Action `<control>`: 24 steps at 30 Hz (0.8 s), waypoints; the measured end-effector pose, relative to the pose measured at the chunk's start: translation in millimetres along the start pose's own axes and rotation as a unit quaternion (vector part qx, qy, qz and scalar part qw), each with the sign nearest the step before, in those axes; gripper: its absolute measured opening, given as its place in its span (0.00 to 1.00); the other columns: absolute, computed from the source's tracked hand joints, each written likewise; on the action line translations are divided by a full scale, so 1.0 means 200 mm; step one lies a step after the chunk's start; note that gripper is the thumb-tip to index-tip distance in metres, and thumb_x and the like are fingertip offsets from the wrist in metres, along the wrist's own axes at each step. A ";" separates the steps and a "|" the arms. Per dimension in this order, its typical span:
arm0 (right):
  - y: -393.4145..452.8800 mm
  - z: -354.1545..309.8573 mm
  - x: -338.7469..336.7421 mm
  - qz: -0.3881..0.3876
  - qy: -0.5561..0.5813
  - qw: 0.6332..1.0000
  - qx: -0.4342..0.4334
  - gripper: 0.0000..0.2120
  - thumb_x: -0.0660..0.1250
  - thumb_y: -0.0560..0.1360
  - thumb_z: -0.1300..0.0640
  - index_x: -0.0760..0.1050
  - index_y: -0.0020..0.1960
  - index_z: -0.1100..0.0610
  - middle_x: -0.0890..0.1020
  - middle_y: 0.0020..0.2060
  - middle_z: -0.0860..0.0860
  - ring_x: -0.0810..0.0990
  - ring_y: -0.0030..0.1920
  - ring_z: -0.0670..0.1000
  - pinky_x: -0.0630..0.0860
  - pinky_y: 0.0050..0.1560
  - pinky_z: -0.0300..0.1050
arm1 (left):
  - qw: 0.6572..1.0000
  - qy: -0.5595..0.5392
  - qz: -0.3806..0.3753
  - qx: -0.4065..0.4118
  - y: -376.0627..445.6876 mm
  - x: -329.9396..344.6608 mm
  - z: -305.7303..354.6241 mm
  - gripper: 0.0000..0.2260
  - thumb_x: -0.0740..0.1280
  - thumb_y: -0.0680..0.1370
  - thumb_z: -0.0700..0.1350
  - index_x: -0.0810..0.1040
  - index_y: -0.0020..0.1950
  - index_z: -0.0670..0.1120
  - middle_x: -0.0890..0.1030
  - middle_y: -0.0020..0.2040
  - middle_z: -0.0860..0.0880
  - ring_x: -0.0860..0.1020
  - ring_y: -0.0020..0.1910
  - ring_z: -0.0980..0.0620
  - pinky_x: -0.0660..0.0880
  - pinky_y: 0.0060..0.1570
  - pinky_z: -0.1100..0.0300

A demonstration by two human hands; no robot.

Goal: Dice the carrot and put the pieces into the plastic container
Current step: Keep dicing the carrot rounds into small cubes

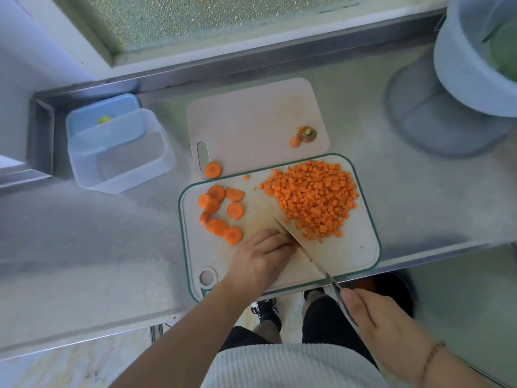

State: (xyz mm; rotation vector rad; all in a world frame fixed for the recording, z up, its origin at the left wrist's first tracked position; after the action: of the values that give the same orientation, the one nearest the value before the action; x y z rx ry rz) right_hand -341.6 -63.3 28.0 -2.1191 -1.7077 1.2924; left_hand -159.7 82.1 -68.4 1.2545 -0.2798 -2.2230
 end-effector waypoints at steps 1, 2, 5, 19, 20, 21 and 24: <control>0.03 -0.01 0.01 0.002 -0.001 1.000 -0.008 0.24 0.44 0.72 0.34 0.67 0.33 0.49 0.75 0.26 0.44 0.73 0.30 0.45 0.69 0.36 0.44 | 1.000 -0.002 0.001 -0.001 0.00 0.00 0.00 0.06 0.71 0.80 0.39 0.86 0.53 0.40 0.84 0.53 0.46 0.81 0.52 0.45 0.79 0.55 0.54; 0.06 -0.03 0.02 0.006 -0.004 1.000 -0.021 0.25 0.44 0.73 0.34 0.69 0.34 0.49 0.77 0.28 0.43 0.75 0.33 0.44 0.71 0.39 0.44 | 1.000 -0.003 0.002 -0.001 0.01 0.00 0.00 0.06 0.70 0.80 0.39 0.86 0.53 0.40 0.85 0.53 0.46 0.81 0.51 0.45 0.79 0.54 0.54; 0.12 -0.07 0.02 0.014 -0.004 0.999 -0.043 0.31 0.43 0.75 0.33 0.73 0.37 0.54 0.78 0.32 0.50 0.77 0.36 0.47 0.75 0.44 0.48 | 1.000 -0.002 0.005 -0.004 0.01 -0.01 0.01 0.06 0.70 0.80 0.39 0.86 0.52 0.39 0.84 0.52 0.45 0.81 0.50 0.44 0.79 0.54 0.54; 0.12 -0.04 0.07 0.014 0.014 0.999 -0.043 0.39 0.40 0.72 0.27 0.76 0.42 0.56 0.81 0.36 0.53 0.79 0.41 0.48 0.76 0.48 0.47 | 1.000 -0.003 -0.004 -0.028 -0.01 -0.02 0.03 0.04 0.72 0.78 0.35 0.85 0.51 0.39 0.83 0.53 0.45 0.80 0.48 0.45 0.79 0.50 0.53; 0.14 -0.06 0.07 0.016 0.018 0.999 -0.046 0.36 0.41 0.73 0.28 0.74 0.38 0.57 0.79 0.33 0.53 0.77 0.39 0.48 0.75 0.45 0.47 | 1.000 -0.004 -0.006 -0.028 -0.01 -0.03 0.03 0.04 0.72 0.77 0.35 0.85 0.52 0.39 0.83 0.52 0.45 0.80 0.48 0.44 0.79 0.50 0.53; 0.15 -0.09 0.06 0.019 0.022 0.999 -0.046 0.34 0.43 0.74 0.31 0.72 0.36 0.58 0.77 0.31 0.54 0.75 0.36 0.50 0.74 0.42 0.48 | 1.000 -0.004 -0.010 -0.027 -0.01 -0.03 0.03 0.05 0.73 0.77 0.34 0.85 0.51 0.39 0.83 0.52 0.45 0.80 0.48 0.44 0.79 0.49 0.53; 0.09 -0.12 0.02 0.016 0.037 0.998 -0.038 0.27 0.47 0.74 0.36 0.68 0.32 0.57 0.72 0.26 0.53 0.71 0.30 0.49 0.72 0.37 0.46 | 1.000 0.001 -0.013 -0.028 -0.01 -0.05 0.03 0.08 0.76 0.74 0.31 0.84 0.50 0.39 0.82 0.51 0.44 0.80 0.49 0.44 0.79 0.50 0.53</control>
State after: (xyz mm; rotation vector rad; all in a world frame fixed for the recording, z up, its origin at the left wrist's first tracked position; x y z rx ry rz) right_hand -312.1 -55.9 30.9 -2.2154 -1.7260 1.1578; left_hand -161.2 89.0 -58.2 1.2366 -0.2006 -2.2363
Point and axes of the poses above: each hand's wrist, its own y-axis towards the middle knuckle, its own x-axis out of the palm, z = x × y, the point moved 1 cm from there along y, towards the middle knuckle
